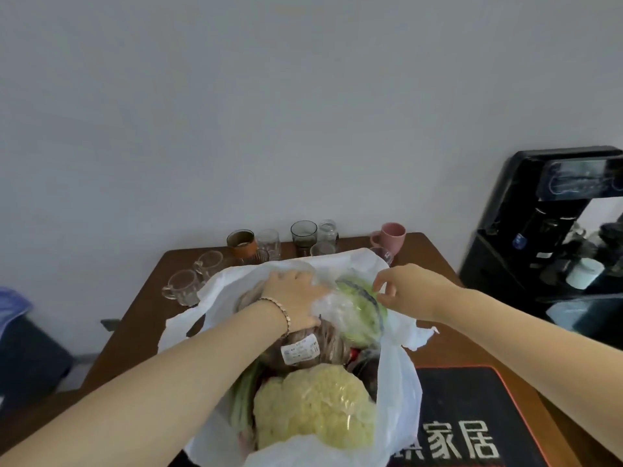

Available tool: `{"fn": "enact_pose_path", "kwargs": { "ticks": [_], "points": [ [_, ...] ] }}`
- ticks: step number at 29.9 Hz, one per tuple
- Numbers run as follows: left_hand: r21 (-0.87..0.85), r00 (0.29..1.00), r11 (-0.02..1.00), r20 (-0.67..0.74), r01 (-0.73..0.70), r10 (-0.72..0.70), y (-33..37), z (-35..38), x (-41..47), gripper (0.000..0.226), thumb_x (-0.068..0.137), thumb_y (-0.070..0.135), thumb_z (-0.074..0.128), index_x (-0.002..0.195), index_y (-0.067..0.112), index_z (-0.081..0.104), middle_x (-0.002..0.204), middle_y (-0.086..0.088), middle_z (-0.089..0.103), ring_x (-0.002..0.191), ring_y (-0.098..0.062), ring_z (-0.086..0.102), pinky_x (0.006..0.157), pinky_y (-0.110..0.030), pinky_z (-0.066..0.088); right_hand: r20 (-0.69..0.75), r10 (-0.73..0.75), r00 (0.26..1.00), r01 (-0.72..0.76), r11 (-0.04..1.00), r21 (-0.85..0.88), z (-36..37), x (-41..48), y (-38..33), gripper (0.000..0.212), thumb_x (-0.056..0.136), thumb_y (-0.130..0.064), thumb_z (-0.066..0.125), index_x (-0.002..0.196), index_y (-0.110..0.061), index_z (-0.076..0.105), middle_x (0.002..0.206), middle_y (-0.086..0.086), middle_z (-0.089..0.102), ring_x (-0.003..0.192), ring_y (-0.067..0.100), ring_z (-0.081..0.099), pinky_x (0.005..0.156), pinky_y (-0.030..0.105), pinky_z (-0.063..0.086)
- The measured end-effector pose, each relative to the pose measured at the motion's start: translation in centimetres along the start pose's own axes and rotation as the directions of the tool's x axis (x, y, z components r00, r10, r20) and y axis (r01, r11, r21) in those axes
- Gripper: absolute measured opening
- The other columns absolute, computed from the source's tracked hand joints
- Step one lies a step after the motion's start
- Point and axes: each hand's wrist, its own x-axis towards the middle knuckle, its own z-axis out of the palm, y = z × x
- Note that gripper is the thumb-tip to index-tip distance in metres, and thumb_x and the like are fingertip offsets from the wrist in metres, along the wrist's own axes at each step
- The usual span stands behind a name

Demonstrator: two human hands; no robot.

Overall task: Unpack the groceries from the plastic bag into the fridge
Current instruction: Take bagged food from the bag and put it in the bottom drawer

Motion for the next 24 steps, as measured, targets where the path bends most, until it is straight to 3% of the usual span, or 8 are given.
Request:
{"fn": "enact_pose_path", "kwargs": {
  "ticks": [6, 8, 10, 12, 14, 19, 22, 24],
  "points": [
    [0.104, 0.999, 0.995, -0.046, 0.005, 0.0, 0.3, 1.3, -1.5, 0.056, 0.093, 0.021, 0.048, 0.143, 0.02, 0.022, 0.146, -0.014, 0.023, 0.124, -0.034, 0.036, 0.099, -0.045, 0.039, 0.075, -0.032, 0.997, 0.033, 0.999, -0.016, 1.1, 0.8, 0.3, 0.025, 0.095, -0.032, 0.046, 0.114, -0.027, 0.06, 0.108, -0.005, 0.066, 0.096, 0.016, 0.061, 0.088, 0.032, 0.051],
    [-0.176, 0.989, 0.979, -0.079, 0.107, -0.122, -0.2, 1.6, -2.2, 0.04, 0.097, 0.028, 0.038, 0.136, 0.018, 0.037, 0.134, -0.008, 0.04, 0.118, -0.029, 0.042, 0.097, -0.041, 0.039, 0.086, -0.036, 0.996, 0.038, 0.999, -0.023, 1.9, 0.7, 0.4, 0.025, 0.095, -0.032, 0.046, 0.114, -0.027, 0.06, 0.107, -0.005, 0.066, 0.095, 0.016, 0.062, 0.087, 0.032, 0.052],
    [-0.532, 0.962, 0.828, -0.081, 0.181, -0.262, -0.9, 1.1, -3.1, 0.038, 0.092, 0.047, 0.038, 0.112, 0.017, 0.05, 0.094, -0.002, 0.054, 0.089, -0.021, 0.052, 0.081, -0.039, 0.044, 0.098, -0.036, 0.995, 0.039, 0.999, -0.027, 2.5, 0.9, 0.2, 0.026, 0.094, -0.032, 0.046, 0.115, -0.027, 0.059, 0.108, -0.006, 0.065, 0.094, 0.015, 0.062, 0.085, 0.03, 0.052],
    [-0.741, 0.937, 0.643, -0.054, 0.195, -0.346, -1.4, 0.1, -3.9, 0.042, 0.088, 0.052, 0.043, 0.094, 0.012, 0.047, 0.067, 0.0, 0.042, 0.063, -0.017, 0.042, 0.059, -0.034, 0.037, 0.093, -0.042, 0.995, 0.044, 0.999, -0.022, 2.9, 1.1, -0.3, 0.027, 0.094, -0.032, 0.045, 0.118, -0.028, 0.058, 0.108, -0.007, 0.064, 0.092, 0.013, 0.06, 0.083, 0.027, 0.05],
    [-0.784, 0.928, 0.602, -0.095, 0.152, -0.359, -1.9, -1.0, -4.9, 0.035, 0.09, 0.045, 0.047, 0.086, 0.011, 0.041, 0.063, 0.001, 0.031, 0.054, -0.014, 0.031, 0.052, -0.028, 0.026, 0.059, -0.066, 0.996, 0.066, 0.998, -0.006, 3.1, 1.2, -1.1, 0.028, 0.094, -0.031, 0.045, 0.119, -0.028, 0.059, 0.108, -0.008, 0.064, 0.09, 0.011, 0.058, 0.083, 0.027, 0.05],
    [-0.378, 0.897, 0.926, -0.415, -0.019, -0.151, -4.7, -3.3, -8.7, 0.04, 0.082, 0.011, 0.043, 0.118, 0.018, 0.061, 0.098, -0.009, 0.053, 0.055, -0.013, 0.041, 0.047, -0.026, 0.041, -0.008, -0.124, 0.992, 0.125, 0.991, 0.038, 3.0, 1.0, -3.8, 0.027, 0.095, -0.028, 0.044, 0.117, -0.026, 0.06, 0.106, -0.008, 0.065, 0.098, 0.013, 0.06, 0.087, 0.028, 0.05],
    [-0.272, 0.857, 0.961, -0.507, -0.055, -0.094, -6.5, -4.5, -11.9, 0.053, 0.058, -0.018, 0.062, 0.099, 0.014, 0.072, 0.099, -0.025, 0.059, 0.044, -0.007, 0.03, 0.033, -0.011, 0.022, -0.027, -0.163, 0.986, 0.165, 0.985, 0.047, 3.0, 0.9, -5.0, 0.025, 0.094, -0.026, 0.046, 0.113, -0.024, 0.063, 0.102, -0.007, 0.066, 0.095, 0.013, 0.06, 0.087, 0.028, 0.049],
    [-0.286, 0.873, 0.958, -0.46, 0.027, -0.162, -6.5, -4.0, -12.5, 0.041, 0.064, -0.011, 0.06, 0.099, 0.01, 0.07, 0.096, -0.025, 0.059, 0.049, -0.012, 0.034, 0.033, -0.018, 0.032, -0.035, -0.177, 0.984, 0.178, 0.983, 0.033, 3.3, 1.0, -5.5, 0.025, 0.094, -0.025, 0.045, 0.108, -0.022, 0.065, 0.1, -0.006, 0.066, 0.094, 0.015, 0.06, 0.086, 0.031, 0.049]
  ]
}}
